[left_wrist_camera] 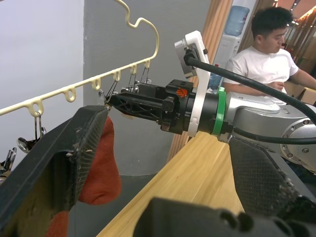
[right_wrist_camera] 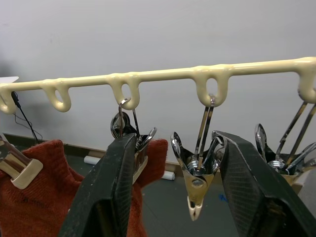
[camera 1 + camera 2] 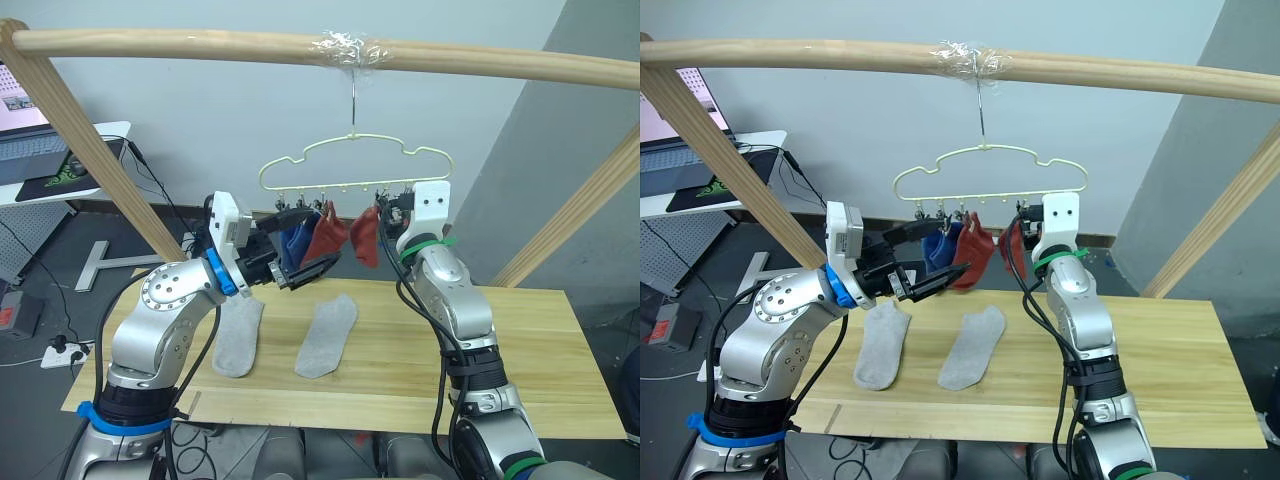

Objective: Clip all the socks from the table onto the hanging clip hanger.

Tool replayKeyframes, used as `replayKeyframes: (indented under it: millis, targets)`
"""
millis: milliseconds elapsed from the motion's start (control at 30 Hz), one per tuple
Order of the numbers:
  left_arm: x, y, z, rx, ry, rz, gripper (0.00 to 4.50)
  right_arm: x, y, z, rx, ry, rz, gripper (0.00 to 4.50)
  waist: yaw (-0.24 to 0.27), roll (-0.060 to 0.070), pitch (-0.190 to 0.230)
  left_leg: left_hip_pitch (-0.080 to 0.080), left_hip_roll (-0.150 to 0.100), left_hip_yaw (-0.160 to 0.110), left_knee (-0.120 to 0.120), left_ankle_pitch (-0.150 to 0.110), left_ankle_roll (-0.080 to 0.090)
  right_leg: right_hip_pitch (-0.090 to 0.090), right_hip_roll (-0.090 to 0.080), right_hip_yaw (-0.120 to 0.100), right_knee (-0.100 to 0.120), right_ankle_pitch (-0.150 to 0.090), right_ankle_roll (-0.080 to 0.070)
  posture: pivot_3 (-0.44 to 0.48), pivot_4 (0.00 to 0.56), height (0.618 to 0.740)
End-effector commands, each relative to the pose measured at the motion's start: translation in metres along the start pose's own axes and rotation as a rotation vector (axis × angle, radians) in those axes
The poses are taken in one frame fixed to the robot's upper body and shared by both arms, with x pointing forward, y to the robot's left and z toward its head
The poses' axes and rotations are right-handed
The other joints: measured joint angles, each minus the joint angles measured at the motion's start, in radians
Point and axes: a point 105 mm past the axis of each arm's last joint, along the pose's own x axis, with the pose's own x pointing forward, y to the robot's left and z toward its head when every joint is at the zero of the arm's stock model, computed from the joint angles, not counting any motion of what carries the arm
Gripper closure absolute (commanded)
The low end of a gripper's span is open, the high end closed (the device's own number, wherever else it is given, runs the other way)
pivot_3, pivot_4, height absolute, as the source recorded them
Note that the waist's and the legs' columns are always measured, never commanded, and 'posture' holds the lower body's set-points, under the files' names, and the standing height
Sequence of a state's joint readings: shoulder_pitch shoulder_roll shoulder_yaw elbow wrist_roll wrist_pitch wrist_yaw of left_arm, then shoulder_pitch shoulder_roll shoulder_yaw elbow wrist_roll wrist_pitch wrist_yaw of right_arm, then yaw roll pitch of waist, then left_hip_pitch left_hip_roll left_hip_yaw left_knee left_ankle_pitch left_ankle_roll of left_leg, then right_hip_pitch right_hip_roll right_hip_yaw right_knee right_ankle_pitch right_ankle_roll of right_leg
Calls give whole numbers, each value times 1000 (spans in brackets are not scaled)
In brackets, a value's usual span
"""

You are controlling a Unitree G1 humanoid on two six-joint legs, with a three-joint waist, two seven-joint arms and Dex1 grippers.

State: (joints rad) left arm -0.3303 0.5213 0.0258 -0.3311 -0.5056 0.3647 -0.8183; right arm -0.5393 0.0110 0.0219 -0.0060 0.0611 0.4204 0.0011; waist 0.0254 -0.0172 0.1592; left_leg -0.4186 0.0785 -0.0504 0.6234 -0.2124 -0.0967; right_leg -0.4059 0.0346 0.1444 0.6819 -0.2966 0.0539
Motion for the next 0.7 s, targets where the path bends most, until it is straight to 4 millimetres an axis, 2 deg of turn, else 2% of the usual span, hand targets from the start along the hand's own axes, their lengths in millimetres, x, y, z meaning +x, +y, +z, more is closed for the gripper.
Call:
replayKeyframes:
  millis: [33, 167, 400, 633, 700]
  targets:
    - [1, -2, 10, 40, -35, -8, 0, -7, 0, 28, -2, -123, 19, 1948, 0, 0, 0, 0, 0, 0, 0, 0, 0, 0, 0, 0, 0, 0, 0, 208, 148, 740]
    - [2, -3, 10, 40, -37, -11, 0, -19, -3, 32, -7, -163, 31, 1948, 0, 0, 0, 0, 0, 0, 0, 0, 0, 0, 0, 0, 0, 0, 0, 208, 148, 740]
    - [2, -4, 9, 38, -40, -18, 0, -40, -8, 16, -15, -117, 20, 1948, -1, 0, 0, 0, 0, 0, 0, 0, 0, 0, 0, 0, 0, 0, 0, 193, 134, 740]
    - [3, -6, 9, 37, -44, -27, 0, -38, -10, 5, -2, -65, -8, 1948, -1, 0, 0, 0, 0, 0, 0, 0, 0, 0, 0, 0, 0, 0, 1, 188, 128, 740]
    - [4, -5, 10, 38, -45, -29, 0, -34, -10, 6, -1, -61, -14, 2352, -1, 0, 0, 0, 0, 0, 0, 0, 0, 0, 0, 0, 0, 0, 0, 187, 127, 740]
